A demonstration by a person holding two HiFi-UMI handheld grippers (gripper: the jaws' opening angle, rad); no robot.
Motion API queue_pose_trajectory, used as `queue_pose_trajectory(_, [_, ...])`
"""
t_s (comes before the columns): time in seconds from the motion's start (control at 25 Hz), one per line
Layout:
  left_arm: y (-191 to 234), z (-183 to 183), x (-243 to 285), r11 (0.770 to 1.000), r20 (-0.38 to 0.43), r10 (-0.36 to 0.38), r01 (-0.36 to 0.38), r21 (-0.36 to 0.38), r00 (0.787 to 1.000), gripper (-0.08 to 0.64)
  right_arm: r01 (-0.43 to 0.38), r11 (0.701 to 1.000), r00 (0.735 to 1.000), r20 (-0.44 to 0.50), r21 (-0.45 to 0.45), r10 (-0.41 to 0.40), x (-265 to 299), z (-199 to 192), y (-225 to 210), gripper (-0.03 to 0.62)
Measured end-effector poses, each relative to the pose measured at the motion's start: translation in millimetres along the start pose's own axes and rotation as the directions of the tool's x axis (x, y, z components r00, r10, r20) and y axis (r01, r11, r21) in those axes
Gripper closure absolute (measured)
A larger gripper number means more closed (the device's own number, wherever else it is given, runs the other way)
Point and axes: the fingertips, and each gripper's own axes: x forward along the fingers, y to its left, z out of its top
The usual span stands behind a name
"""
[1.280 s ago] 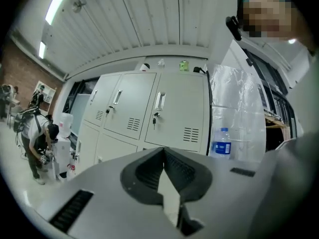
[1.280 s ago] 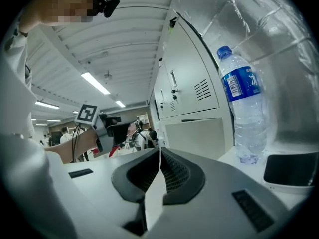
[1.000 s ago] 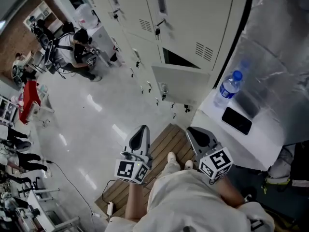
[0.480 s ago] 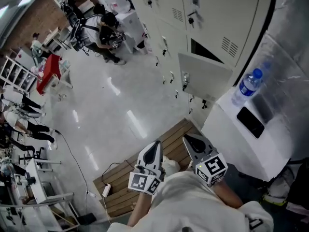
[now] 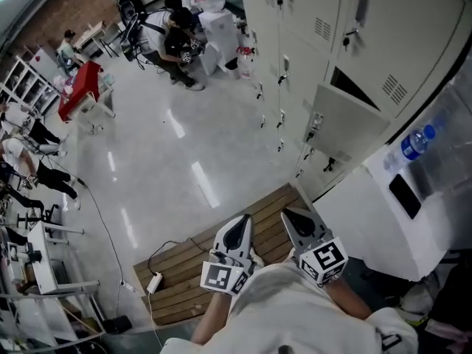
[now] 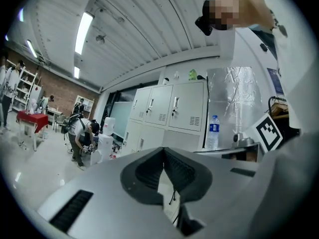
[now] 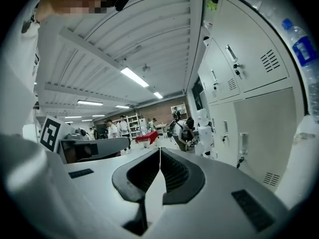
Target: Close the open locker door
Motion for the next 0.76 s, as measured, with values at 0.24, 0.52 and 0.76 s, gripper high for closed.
queue_pose_trajectory(0.24, [54.2,-9.1,-24.0,0.999,-0.012,0.002,-0.003,-0.042,1.0,0.551,0.015,0.999,0.999,-0.029,-0.029,-0.016,37.7,-0.9,39.4,0.563])
queue_pose_trajectory(0.52, [99.9,4.9,-49.2,0.999,0.003,-0.036,0.036,-0.014,0.999,0.551,0.045,0.998,0.999,-0.02,-0.038,-0.046,75.0,0.9,80.7,0.563])
queue_pose_trajectory(0.76, [137.7,7.9,-88.5,1.0,0.002,0.025,-0.025,-0.005,1.0,0.551,0.007,0.999,1.0,-0.023,-0.041,-0.008,103.5,-4.4,124.0,0.563])
